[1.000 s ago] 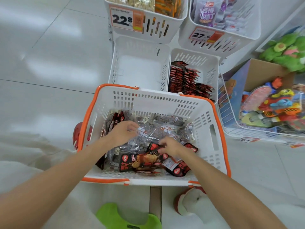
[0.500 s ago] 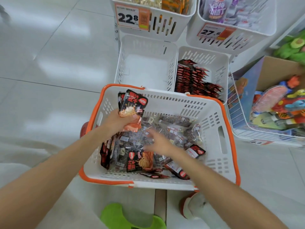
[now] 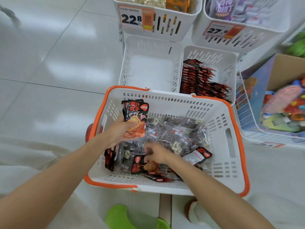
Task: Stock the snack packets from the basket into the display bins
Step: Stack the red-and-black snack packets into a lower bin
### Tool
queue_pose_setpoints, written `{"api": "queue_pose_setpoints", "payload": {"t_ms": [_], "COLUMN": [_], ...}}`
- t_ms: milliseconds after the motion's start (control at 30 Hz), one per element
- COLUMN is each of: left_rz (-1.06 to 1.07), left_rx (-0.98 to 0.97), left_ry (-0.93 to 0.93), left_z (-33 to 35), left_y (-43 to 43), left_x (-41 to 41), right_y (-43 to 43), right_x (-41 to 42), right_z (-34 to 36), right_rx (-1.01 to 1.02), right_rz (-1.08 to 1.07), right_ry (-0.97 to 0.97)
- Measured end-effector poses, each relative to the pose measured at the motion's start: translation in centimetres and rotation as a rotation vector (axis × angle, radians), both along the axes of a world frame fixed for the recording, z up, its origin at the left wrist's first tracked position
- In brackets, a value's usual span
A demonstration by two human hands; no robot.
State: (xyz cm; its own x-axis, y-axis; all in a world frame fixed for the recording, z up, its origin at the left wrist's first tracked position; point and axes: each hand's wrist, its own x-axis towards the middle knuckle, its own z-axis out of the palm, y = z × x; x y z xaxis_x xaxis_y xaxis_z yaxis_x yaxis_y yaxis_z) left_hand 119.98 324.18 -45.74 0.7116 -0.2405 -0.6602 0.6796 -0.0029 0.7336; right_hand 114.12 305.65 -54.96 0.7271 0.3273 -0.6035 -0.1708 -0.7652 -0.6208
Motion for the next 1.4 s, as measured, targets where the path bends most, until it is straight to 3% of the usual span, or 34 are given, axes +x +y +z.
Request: {"api": "queue_pose_setpoints", "payload": {"t_ms": [167, 267, 400, 500, 700, 767, 833, 933, 1067, 1200, 1300, 1400], "left_rz": [0.022, 0.053, 0.023, 0.019, 0.045, 0.054, -0.013, -0.214, -0.279, -0.417, -0.459, -0.67], "left_rx": [0.044, 0.053, 0.053, 0.086, 0.069, -0.082, -0.204, -0.119, -0.053, 0.015, 0.08, 0.132], "left_ry": [-0.009, 0.012, 0.032, 0.015, 0.015, 0.091, 0.117, -0.061, -0.178, -0.333, -0.46, -0.618], "left_z": [-0.2, -0.1, 0.0, -0.4, 0.2, 0.7, 2.3, 3.6, 4.4, 5.2, 5.1, 5.1], "left_y": [0.0, -0.6, -1.4, -0.8, -2.1, -4.1, -6.7, -10.4, -14.9, -19.1, -21.2, -23.3], "left_x": [0.7, 0.9, 0.0, -0.1, 0.5, 1.0, 1.3, 2.2, 4.1, 6.0, 8.0, 10.3], "right_y": [-5.9, -6.0, -0.9, -1.1, -8.8, -9.6, -9.7, -10.0, -12.7, -15.7, -19.1, -23.0], "right_x": [3.4, 3.9, 0.1, -0.9, 4.5, 5.7, 6.2, 6.6, 7.8, 8.8, 9.5, 10.9], "right_z": [5.0, 6.2, 1.2, 0.2, 9.9, 12.5, 13.5, 13.8, 14.7, 15.1, 17.2, 19.8], "right_rx": [0.083, 0.071, -0.031, -0.062, 0.396, 0.505, 0.476, 0.487, 0.44, 0.385, 0.345, 0.247], "right_rz": [-0.342, -0.267, -0.065, 0.005, -0.605, -0.669, -0.718, -0.806, -0.771, -0.624, -0.641, -0.473], "right_ry": [-0.078, -0.081, 0.09, -0.01, -0.149, -0.16, -0.18, -0.234, -0.267, -0.295, -0.385, -0.385]}}
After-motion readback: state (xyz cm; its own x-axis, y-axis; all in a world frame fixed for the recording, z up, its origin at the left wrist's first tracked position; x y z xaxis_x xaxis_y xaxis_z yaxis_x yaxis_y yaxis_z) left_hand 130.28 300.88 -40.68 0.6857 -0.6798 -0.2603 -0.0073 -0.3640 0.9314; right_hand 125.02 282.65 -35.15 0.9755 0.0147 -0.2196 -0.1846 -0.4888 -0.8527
